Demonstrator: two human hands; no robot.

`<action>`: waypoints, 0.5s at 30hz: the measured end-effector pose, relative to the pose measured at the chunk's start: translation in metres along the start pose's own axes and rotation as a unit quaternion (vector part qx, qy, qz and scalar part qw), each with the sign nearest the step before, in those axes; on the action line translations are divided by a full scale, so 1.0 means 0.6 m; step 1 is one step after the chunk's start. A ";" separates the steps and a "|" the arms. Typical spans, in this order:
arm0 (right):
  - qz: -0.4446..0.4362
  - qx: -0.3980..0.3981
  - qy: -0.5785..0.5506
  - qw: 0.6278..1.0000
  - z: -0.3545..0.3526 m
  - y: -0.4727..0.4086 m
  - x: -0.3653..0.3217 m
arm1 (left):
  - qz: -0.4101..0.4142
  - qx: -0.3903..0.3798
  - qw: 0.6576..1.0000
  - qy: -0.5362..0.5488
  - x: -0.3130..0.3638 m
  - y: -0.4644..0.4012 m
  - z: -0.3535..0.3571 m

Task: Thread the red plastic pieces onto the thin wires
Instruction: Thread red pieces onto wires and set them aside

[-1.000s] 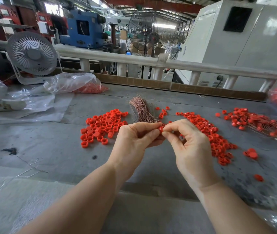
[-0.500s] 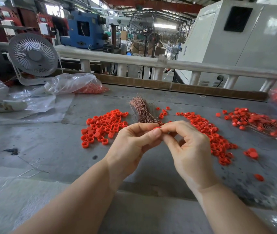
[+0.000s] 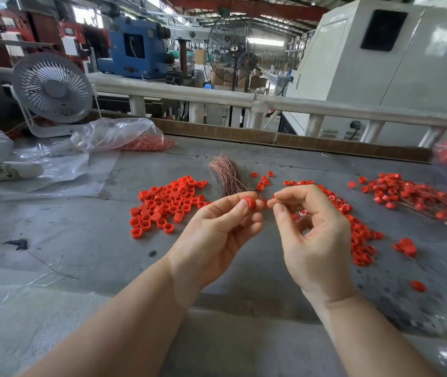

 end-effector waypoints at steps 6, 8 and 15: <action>-0.004 -0.011 0.026 1.000 0.001 0.002 0.003 | -0.001 0.003 1.000 0.010 0.002 0.001 0.002; -0.005 -0.017 0.027 0.999 0.001 0.003 0.004 | -0.003 0.010 1.000 0.013 0.002 0.001 0.003; -0.004 -0.024 0.035 0.999 0.001 0.003 0.004 | 0.003 0.018 1.000 0.019 0.003 0.002 0.007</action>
Point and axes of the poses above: each hand's wrist, its own y-axis away from the middle knuckle, its own z-axis out of the palm, x = y × z, the point moved 2 cm from there along -y, towards the middle knuckle, and after that the axes turned 6 degrees about -z, right-handed, at the moved point
